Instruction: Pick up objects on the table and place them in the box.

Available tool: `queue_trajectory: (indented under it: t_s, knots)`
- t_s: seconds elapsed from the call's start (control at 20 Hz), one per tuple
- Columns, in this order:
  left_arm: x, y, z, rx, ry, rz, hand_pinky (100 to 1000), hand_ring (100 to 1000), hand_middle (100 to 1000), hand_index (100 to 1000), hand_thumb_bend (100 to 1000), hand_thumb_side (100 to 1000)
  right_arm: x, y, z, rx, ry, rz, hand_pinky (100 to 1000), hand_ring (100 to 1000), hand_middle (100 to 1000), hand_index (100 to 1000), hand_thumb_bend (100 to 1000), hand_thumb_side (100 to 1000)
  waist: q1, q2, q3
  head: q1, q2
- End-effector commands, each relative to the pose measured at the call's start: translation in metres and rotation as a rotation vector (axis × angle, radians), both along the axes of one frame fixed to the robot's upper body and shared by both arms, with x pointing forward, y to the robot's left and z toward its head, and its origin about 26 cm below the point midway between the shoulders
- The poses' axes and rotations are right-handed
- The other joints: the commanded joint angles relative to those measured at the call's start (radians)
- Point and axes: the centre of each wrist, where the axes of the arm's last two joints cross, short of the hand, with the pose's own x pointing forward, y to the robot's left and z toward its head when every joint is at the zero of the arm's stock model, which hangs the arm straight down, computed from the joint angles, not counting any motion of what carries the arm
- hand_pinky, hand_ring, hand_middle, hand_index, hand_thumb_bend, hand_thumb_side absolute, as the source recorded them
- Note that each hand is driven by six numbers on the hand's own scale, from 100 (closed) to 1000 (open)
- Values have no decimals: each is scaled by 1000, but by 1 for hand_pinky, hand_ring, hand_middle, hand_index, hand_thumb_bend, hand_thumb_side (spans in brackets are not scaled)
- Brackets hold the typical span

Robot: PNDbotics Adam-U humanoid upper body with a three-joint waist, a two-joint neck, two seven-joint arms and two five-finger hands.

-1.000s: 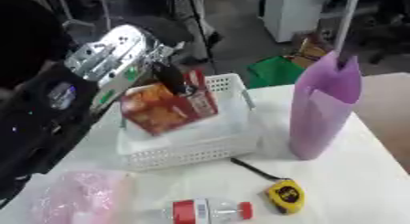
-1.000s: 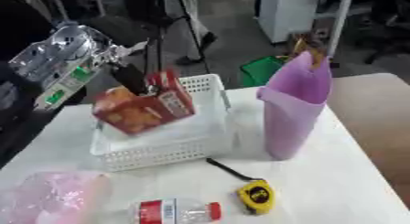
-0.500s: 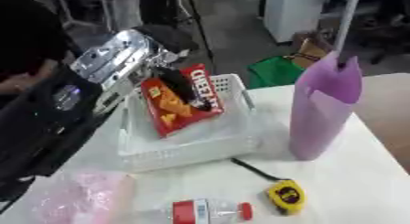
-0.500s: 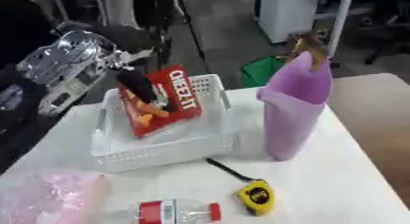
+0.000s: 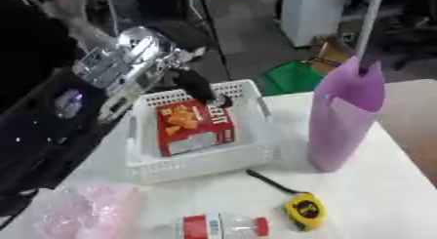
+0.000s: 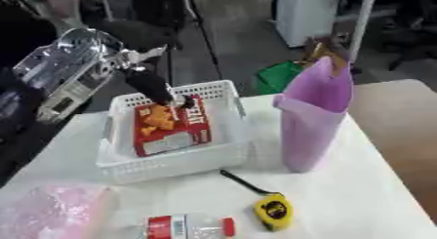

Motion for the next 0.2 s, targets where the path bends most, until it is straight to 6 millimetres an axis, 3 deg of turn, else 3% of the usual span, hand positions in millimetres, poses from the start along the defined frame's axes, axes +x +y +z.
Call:
queue_trajectory:
  t_s: [0.05,0.2]
  knots:
    - [-46,23,45,-99,-174,-4,875,935,959,1000,314,1000,-5,-1,11,-28,-31,-15,747,757,706,689,100,796,-10,-22,7,-5,16]
    - [-97,43,57,-184,-356,-27,871,926,954,1000,296,1000,-6,-2,10,-23,-34,-24,747,757,706,689,100,796,-13,-21,14,-17,24]
